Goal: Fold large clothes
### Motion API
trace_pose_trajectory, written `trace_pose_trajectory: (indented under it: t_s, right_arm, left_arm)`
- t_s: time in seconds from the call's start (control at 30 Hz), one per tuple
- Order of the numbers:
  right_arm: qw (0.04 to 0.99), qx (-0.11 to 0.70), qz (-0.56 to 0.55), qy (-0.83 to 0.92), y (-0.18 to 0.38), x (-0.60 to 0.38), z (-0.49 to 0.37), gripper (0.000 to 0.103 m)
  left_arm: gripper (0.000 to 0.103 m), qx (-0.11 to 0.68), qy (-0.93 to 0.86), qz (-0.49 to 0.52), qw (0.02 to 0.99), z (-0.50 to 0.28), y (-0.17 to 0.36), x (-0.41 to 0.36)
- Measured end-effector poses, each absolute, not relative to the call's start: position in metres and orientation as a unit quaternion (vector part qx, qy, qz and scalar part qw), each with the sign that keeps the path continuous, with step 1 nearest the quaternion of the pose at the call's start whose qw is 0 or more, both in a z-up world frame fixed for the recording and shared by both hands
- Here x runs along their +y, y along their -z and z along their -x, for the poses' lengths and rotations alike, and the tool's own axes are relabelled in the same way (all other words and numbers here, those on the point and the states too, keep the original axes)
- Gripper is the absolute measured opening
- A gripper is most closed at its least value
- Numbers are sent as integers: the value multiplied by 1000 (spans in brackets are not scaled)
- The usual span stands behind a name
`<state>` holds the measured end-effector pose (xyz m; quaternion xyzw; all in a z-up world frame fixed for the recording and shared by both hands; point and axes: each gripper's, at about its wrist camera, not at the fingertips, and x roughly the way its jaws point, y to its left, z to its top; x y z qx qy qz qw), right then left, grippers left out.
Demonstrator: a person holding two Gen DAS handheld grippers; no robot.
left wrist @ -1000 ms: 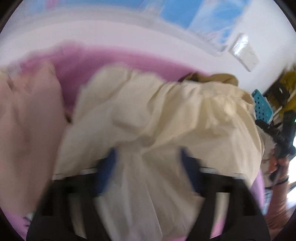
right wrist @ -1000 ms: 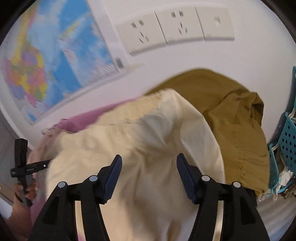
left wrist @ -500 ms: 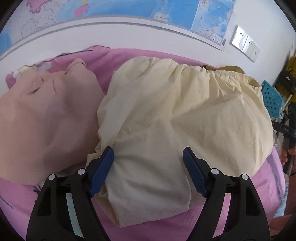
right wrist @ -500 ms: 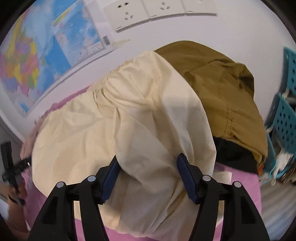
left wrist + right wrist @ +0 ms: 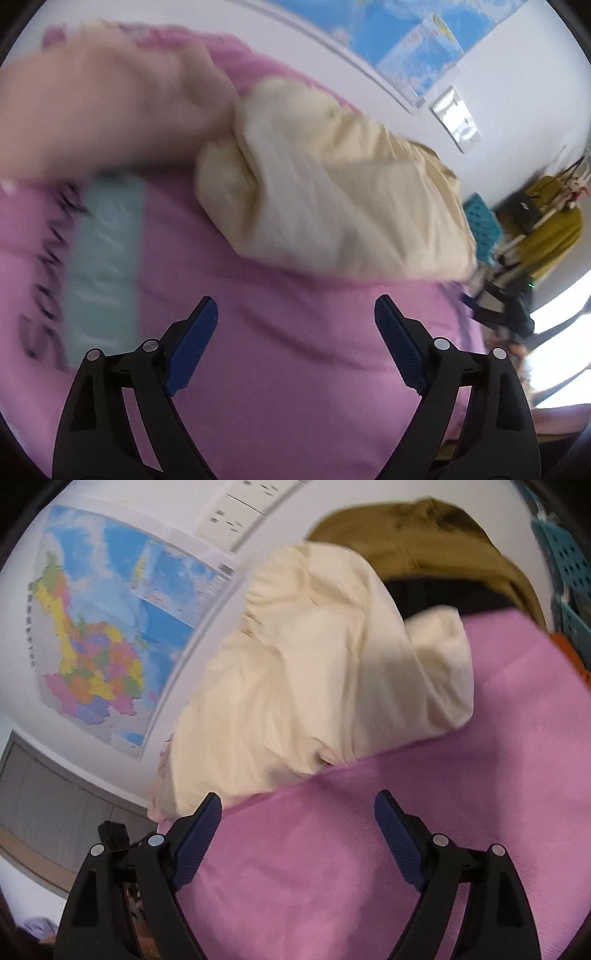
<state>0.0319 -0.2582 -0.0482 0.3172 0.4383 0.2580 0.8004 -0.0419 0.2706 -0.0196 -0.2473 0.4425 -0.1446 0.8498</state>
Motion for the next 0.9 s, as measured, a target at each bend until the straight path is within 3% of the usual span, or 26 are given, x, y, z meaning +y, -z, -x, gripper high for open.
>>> trace_pose_trajectory:
  t_s: [0.27, 0.33, 0.57, 0.73, 0.8, 0.87, 0.9]
  right_arm:
    - [820, 407, -329, -234, 52, -237, -71, 89]
    - [826, 395, -337, -222, 50, -232, -77, 94]
    - [843, 372, -344, -183, 49, -225, -91, 96]
    - [848, 372, -334, -178, 50, -225, -94, 94]
    - [849, 377, -325, -174, 50, -224, -96, 86]
    - [849, 384, -319, -176, 49, -225, -97, 70]
    - [846, 384, -322, -182, 48, -228, -97, 64]
  left_arm:
    - [90, 439, 174, 295, 830, -1, 36, 252]
    - [97, 432, 172, 304, 831, -9, 35, 250]
    - [96, 436, 111, 265, 853, -28, 28, 224]
    - [84, 440, 74, 243, 861, -36, 27, 213]
    - [71, 439, 66, 246, 862, -37, 26, 215]
    - [54, 439, 65, 250, 861, -38, 25, 218]
    - [51, 438, 66, 250, 861, -38, 24, 219]
